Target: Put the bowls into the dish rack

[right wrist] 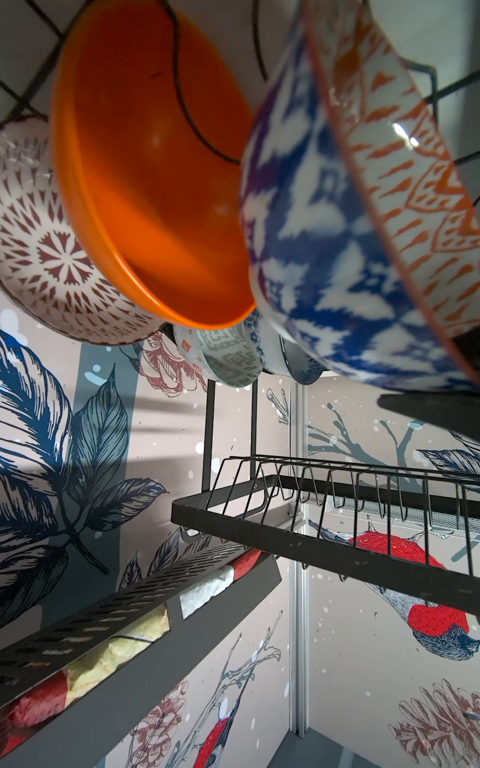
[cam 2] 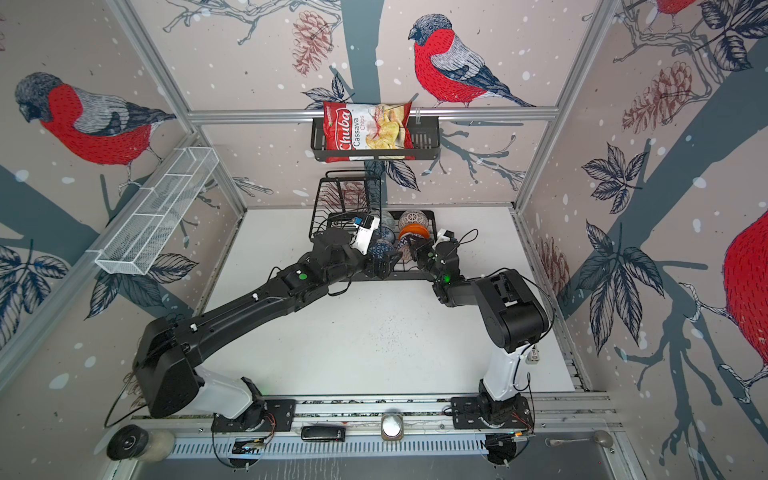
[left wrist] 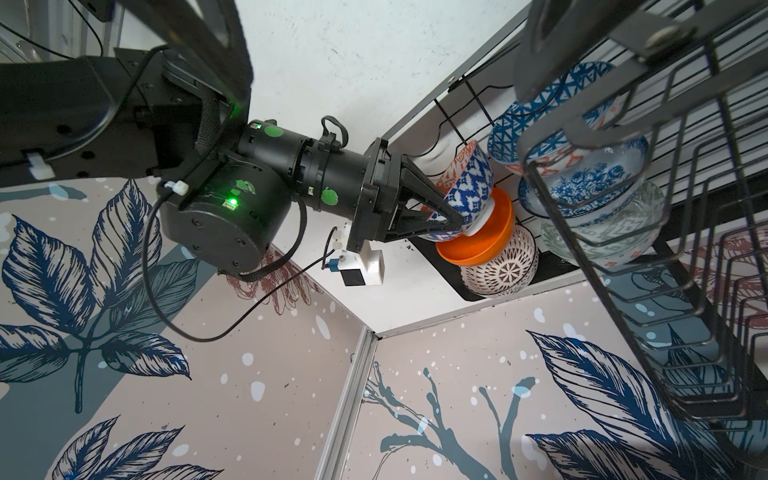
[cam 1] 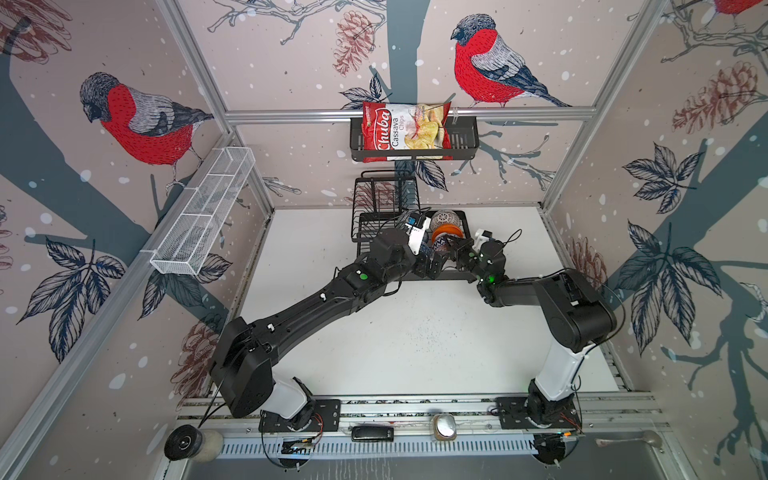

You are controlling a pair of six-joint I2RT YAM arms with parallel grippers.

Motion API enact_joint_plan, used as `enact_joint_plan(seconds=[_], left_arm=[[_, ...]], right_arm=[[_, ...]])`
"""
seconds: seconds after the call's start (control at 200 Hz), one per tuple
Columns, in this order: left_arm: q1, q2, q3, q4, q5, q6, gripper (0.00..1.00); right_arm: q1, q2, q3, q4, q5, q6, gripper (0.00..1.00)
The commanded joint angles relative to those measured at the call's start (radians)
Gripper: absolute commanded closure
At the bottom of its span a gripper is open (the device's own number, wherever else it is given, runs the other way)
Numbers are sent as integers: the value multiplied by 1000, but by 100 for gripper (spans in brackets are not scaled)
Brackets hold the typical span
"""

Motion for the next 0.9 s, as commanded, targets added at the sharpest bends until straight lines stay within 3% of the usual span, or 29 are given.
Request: enact_joint_plan(seconds=[0.0,0.595,0.895], left_arm=[[-1,4,3,26,3,-3,2],[-1,15,9,18,11,-5,2],[0,18,9,19,15,-8,2]], right_arm=[[1,15,4,88,23,26,100],[2,80,-33,134,67,71,100],[12,113,-70,179,124,208,100]])
